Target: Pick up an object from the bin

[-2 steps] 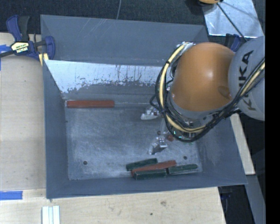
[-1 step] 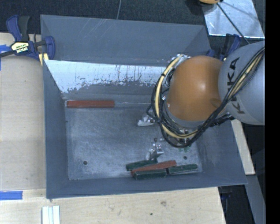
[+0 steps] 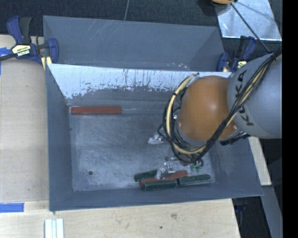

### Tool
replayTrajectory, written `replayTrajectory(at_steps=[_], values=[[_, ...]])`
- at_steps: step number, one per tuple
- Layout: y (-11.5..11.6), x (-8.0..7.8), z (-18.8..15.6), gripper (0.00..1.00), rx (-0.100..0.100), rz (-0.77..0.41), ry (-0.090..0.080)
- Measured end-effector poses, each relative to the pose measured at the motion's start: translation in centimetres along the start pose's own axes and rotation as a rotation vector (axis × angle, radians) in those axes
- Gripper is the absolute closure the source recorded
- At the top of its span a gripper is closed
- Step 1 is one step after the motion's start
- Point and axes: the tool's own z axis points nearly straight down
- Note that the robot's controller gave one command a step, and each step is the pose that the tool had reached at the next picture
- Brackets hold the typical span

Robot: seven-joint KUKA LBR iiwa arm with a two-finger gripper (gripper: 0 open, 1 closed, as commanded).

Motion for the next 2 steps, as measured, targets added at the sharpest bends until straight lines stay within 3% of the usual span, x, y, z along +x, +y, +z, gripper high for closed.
replayTrajectory(at_steps=[1,2], values=[[-1.0,0.1,1.9,0.00,0.001,-0.112,0.005],[1.6,-0.4,4.9,1.00,0.009,-0.261,-0.014]])
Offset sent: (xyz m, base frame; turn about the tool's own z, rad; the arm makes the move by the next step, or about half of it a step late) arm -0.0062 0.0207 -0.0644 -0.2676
